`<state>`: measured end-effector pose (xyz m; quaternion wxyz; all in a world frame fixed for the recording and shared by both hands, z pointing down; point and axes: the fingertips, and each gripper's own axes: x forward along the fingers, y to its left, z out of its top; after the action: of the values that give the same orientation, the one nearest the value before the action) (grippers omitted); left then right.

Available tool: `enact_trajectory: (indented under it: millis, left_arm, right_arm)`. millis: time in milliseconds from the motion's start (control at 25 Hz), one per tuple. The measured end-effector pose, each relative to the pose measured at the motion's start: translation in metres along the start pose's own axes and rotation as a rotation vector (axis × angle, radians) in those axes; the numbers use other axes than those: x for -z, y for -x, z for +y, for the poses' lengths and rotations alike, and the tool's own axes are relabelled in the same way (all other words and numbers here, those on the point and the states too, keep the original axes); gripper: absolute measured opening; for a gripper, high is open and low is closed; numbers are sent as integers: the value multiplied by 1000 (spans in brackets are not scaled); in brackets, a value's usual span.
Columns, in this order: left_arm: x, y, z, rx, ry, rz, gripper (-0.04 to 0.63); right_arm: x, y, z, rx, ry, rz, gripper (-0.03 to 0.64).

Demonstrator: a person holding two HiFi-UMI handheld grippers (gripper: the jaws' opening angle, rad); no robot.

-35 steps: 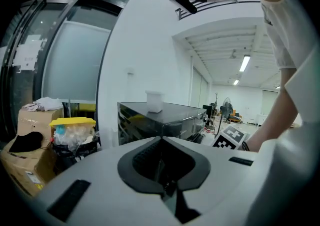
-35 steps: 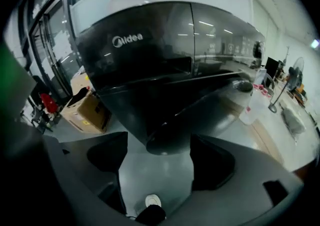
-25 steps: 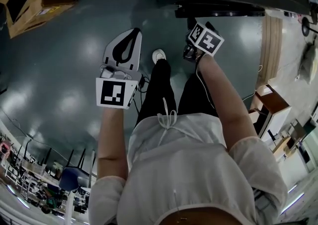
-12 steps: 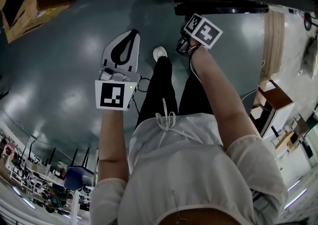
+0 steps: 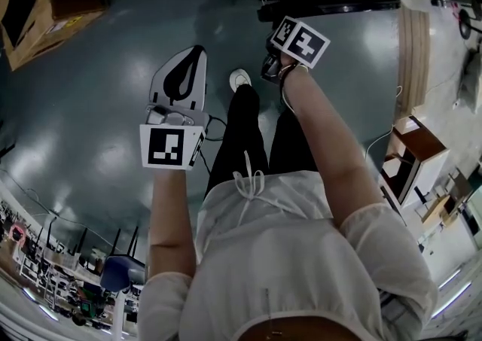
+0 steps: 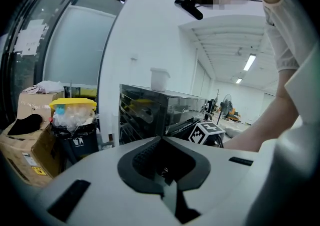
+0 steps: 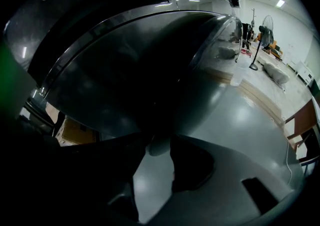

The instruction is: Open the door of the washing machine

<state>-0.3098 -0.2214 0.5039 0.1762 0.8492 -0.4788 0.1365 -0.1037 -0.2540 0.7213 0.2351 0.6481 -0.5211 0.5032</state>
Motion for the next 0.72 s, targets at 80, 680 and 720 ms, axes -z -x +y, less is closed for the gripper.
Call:
enact_trajectory:
  millis: [80, 680, 720]
  left_arm:
    - [3, 4, -2, -10, 4, -5, 21]
    - [24, 23, -95, -26, 26, -45, 21]
    - [26, 22, -104, -22, 33, -56, 21]
  right_arm:
    - [7, 0, -3, 4, 9, 6, 161]
    - [62, 42, -79, -70, 60, 111, 135]
    - [65, 44, -85, -71, 65, 117, 132]
